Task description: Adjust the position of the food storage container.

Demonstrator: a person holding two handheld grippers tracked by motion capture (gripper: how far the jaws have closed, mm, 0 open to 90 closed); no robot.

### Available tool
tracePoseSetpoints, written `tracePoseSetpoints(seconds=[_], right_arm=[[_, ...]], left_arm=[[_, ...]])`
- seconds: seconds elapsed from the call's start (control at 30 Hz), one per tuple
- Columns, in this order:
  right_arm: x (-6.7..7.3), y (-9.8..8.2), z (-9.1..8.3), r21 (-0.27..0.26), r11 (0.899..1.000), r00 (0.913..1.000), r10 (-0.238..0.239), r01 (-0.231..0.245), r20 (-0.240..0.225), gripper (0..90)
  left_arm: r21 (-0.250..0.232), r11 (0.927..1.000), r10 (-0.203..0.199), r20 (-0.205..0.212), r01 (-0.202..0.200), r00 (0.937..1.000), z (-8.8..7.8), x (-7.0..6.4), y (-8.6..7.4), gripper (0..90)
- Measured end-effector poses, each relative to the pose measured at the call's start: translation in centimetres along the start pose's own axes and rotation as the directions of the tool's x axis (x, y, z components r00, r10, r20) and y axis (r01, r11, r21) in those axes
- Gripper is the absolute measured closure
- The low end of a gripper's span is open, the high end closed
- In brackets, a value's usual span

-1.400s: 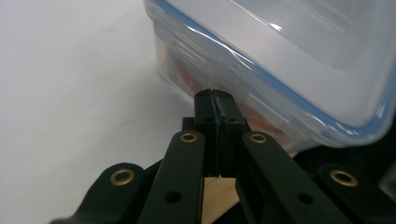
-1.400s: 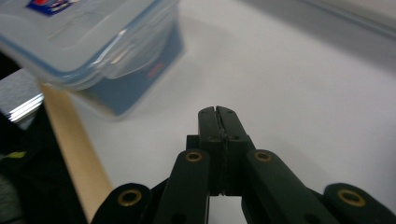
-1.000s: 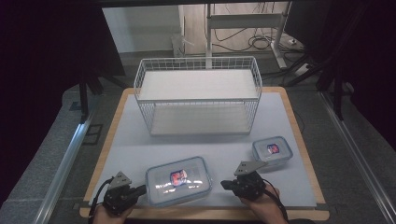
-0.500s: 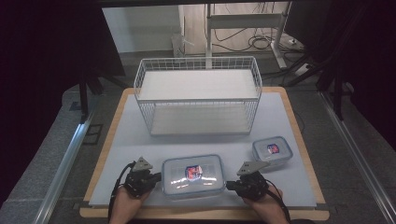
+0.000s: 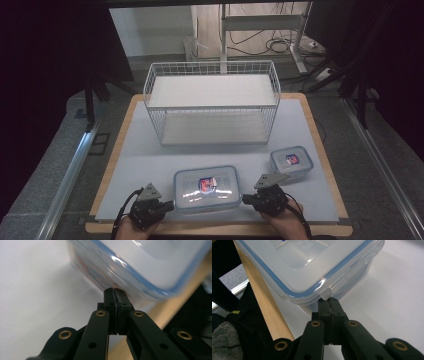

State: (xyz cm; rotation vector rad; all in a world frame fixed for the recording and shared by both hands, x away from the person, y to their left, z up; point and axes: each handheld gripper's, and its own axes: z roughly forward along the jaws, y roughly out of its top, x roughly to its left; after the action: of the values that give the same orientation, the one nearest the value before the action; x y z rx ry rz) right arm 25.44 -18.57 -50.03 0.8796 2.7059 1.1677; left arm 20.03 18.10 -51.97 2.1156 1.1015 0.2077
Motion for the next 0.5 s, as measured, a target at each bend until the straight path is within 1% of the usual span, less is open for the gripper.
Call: tracePoseSetpoints(seconds=[0.03,0.1,0.27,0.33,0.37,0.4,0.5], right_arm=[[0.0,0.0,0.0,-0.001,1.0,1.0,-0.001,0.001,0.002,89.7],[-0.1,0.0,0.0,-0.001,1.0,1.0,-0.004,0.004,0.007,89.7],[-0.5,0.0,-0.2,-0.002,1.0,0.9994,0.006,-0.006,0.034,89.7],[-0.6,0.0,-0.3,-0.003,1.0,0.9991,0.008,-0.008,0.043,89.7],[-0.9,0.0,-0.5,-0.008,1.0,0.9983,0.017,-0.017,0.055,89.8],[-1.1,-0.1,-0.6,-0.01,1.0,0.998,0.022,-0.022,0.059,89.7],[-1.5,-0.2,-0.6,-0.013,0.999,0.9977,0.035,-0.034,0.058,89.7]], left_arm=[[0.004,1.0,-0.007,-0.005,0.007,1.0,0.3,0.3,0.3,89.5],[0.005,0.9998,-0.019,0.006,0.019,0.9998,0.6,0.6,0.5,89.6],[0.004,1.0,-0.002,-0.02,0.002,0.9998,1.5,0.7,1.7,89.7],[-0.001,1.0,-0.001,-0.021,0.001,0.9998,1.8,0.7,2.0,89.7],[-0.002,1.0,0.001,-0.018,-0.001,0.9998,2.0,0.8,2.2,89.7],[-0.005,1.0,0.0,-0.008,0.0,1.0,2.4,1.1,2.6,89.7],[-0.008,1.0,-0.004,-0.006,0.004,1.0,2.8,1.5,3.1,89.7]])
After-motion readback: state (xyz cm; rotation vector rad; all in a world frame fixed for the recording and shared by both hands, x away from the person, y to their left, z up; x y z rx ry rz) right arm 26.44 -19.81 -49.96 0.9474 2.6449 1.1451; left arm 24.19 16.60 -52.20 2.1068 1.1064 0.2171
